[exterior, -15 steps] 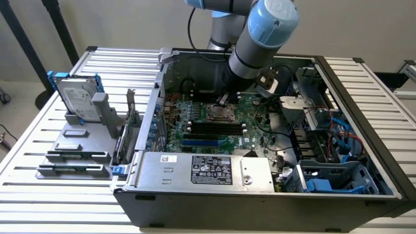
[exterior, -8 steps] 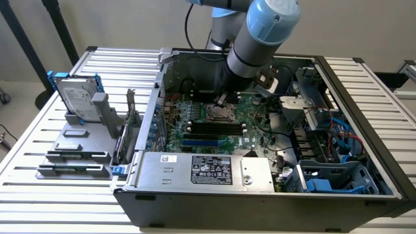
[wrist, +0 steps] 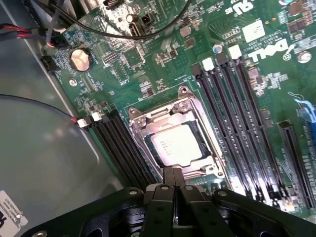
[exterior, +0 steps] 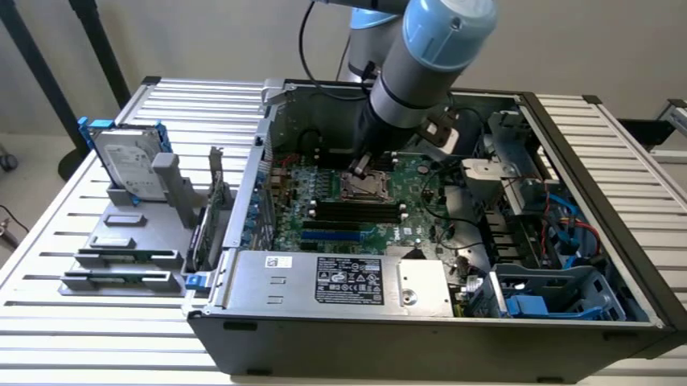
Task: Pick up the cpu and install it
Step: 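Install the first cpu locking lever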
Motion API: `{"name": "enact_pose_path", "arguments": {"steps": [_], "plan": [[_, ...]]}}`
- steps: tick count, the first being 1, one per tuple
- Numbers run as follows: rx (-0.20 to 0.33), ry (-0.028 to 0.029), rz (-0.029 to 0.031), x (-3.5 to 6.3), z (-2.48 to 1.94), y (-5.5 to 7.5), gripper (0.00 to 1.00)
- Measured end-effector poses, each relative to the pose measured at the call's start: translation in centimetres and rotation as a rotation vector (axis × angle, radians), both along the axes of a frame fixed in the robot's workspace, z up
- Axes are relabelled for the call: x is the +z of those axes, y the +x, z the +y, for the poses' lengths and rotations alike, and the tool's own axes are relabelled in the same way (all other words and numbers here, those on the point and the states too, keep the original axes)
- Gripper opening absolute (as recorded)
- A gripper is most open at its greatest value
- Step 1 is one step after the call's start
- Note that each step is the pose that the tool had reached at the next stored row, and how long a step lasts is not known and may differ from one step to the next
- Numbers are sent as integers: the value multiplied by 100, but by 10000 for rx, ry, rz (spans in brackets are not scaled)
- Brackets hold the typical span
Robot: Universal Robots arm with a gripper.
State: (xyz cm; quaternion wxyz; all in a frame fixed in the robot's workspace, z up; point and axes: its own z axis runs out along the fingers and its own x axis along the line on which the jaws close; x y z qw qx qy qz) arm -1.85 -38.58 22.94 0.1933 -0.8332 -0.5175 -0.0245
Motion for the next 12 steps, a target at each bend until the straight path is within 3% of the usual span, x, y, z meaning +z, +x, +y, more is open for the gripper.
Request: {"name": "enact_pose_path", "arguments": {"steps": [12], "plan": [[-6,0,60,95,-177,-77,11]]}}
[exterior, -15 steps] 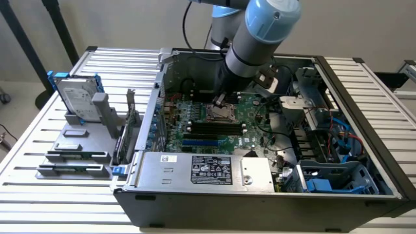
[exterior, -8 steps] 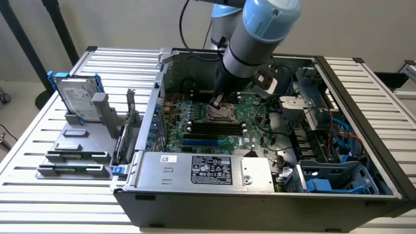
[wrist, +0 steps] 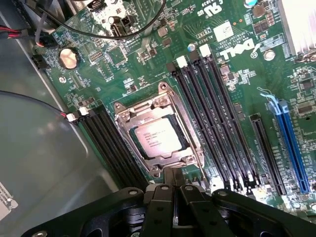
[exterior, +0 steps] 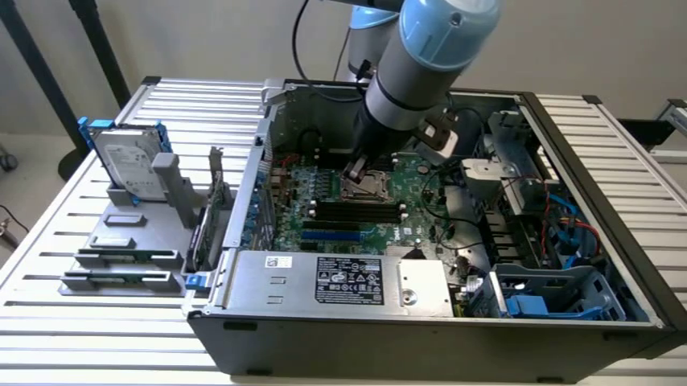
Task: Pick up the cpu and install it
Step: 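Install the first cpu locking lever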
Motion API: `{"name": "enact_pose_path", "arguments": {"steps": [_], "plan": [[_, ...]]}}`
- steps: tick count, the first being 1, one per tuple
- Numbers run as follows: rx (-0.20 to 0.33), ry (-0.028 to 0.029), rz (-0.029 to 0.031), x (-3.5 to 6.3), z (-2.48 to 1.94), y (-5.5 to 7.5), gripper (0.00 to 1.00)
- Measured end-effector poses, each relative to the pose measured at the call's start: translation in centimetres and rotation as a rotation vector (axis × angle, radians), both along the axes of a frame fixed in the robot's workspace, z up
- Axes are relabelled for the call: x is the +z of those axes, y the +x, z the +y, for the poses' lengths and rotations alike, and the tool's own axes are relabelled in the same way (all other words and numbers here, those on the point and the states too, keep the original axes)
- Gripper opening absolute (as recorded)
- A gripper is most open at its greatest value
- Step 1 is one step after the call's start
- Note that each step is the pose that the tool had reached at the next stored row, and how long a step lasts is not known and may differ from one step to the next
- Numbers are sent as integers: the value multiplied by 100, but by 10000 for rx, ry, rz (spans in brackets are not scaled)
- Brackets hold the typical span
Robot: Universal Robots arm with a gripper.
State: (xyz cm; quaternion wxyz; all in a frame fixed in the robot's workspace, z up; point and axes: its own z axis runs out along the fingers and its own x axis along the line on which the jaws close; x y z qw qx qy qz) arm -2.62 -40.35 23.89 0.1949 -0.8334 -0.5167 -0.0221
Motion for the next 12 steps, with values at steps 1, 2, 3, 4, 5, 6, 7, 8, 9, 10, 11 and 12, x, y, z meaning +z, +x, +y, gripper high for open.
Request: {"name": "enact_pose_path", "arguments": {"steps": [1,2,3,4,5,6,7,8,9,10,11,12], "plan": [[-1,0,10,5,-11,-3,11],[-3,0,21,10,-23,-6,11],[-6,1,32,15,-34,-10,11],[-8,1,44,21,-45,-12,11],[-12,0,57,26,-55,-15,11],[-15,0,69,30,-65,-17,11],[-18,1,82,35,-74,-19,11],[-22,0,96,39,-83,-21,11],[-27,0,111,42,-92,-23,11],[-33,-1,126,45,-100,-24,11],[-38,-2,141,48,-108,-25,11],[-48,-4,161,50,-114,-25,11]]}}
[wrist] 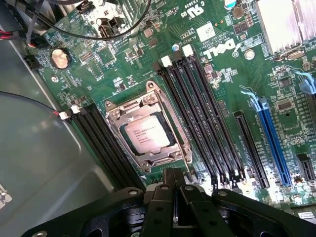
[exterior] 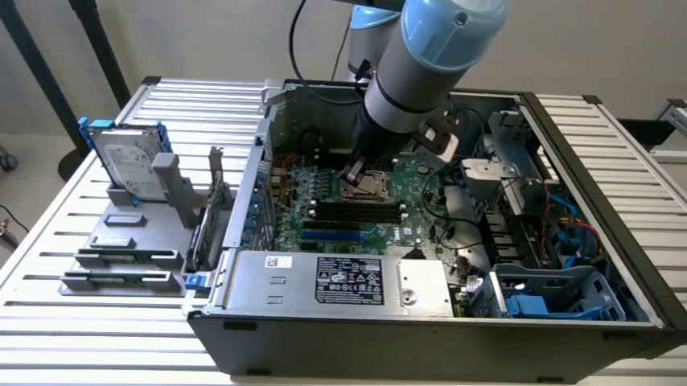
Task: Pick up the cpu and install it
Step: 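Install the first cpu locking lever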
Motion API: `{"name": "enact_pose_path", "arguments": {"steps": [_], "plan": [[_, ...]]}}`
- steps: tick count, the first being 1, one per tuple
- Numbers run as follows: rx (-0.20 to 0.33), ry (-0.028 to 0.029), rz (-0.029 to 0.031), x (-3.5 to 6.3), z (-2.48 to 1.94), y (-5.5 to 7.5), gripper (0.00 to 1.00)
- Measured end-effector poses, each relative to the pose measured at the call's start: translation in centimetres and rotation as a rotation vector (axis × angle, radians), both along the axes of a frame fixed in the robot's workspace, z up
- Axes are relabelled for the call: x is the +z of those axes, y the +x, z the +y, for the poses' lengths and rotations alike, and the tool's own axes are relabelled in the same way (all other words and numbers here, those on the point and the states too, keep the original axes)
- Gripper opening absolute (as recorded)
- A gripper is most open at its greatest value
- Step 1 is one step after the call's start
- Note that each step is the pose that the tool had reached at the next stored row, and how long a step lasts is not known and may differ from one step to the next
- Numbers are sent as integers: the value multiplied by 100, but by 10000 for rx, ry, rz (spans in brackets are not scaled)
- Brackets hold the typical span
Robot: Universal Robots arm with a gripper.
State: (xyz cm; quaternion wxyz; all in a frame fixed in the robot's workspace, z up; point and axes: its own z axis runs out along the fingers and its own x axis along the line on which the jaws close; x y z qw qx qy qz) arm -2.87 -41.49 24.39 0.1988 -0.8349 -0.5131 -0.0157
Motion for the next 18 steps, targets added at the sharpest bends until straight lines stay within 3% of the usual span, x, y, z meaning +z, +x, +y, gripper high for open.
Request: {"name": "enact_pose_path", "arguments": {"steps": [4,14,18], "plan": [[-85,-35,64,1,-22,-1,11],[-135,-194,83,-17,-142,-45,11],[-138,-198,184,-40,-149,-127,11]]}}
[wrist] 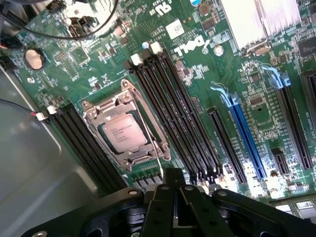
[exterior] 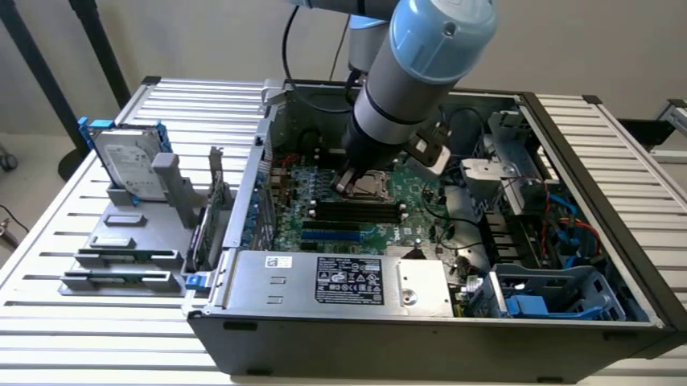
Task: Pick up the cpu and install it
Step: 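Install the first cpu locking lever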
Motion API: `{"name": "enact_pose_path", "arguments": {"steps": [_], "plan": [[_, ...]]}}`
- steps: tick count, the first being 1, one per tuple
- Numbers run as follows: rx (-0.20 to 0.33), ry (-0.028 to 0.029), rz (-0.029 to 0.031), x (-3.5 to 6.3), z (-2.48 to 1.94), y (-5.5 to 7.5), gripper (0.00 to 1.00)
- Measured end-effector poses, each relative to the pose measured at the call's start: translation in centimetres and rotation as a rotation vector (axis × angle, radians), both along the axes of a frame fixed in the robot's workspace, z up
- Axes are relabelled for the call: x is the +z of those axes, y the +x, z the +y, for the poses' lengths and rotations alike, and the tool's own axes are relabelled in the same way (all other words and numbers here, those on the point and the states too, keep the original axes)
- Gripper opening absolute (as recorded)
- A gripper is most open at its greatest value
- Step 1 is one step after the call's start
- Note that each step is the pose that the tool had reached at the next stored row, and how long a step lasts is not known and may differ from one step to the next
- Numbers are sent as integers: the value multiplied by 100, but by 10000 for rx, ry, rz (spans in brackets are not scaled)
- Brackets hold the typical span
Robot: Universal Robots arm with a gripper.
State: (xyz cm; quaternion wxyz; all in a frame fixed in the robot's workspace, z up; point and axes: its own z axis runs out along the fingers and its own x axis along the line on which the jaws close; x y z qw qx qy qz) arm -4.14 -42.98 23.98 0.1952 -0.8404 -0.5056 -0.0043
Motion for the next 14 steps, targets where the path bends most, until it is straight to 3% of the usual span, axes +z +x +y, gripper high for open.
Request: {"name": "enact_pose_path", "arguments": {"steps": [2,8,10,13,14], "plan": [[-4,0,50,-7,0,-31,11],[-15,40,55,-6,-1,-41,11],[-16,91,55,-6,0,-41,11],[-15,220,55,-5,0,-41,11],[-14,230,54,-5,0,-41,11]]}}
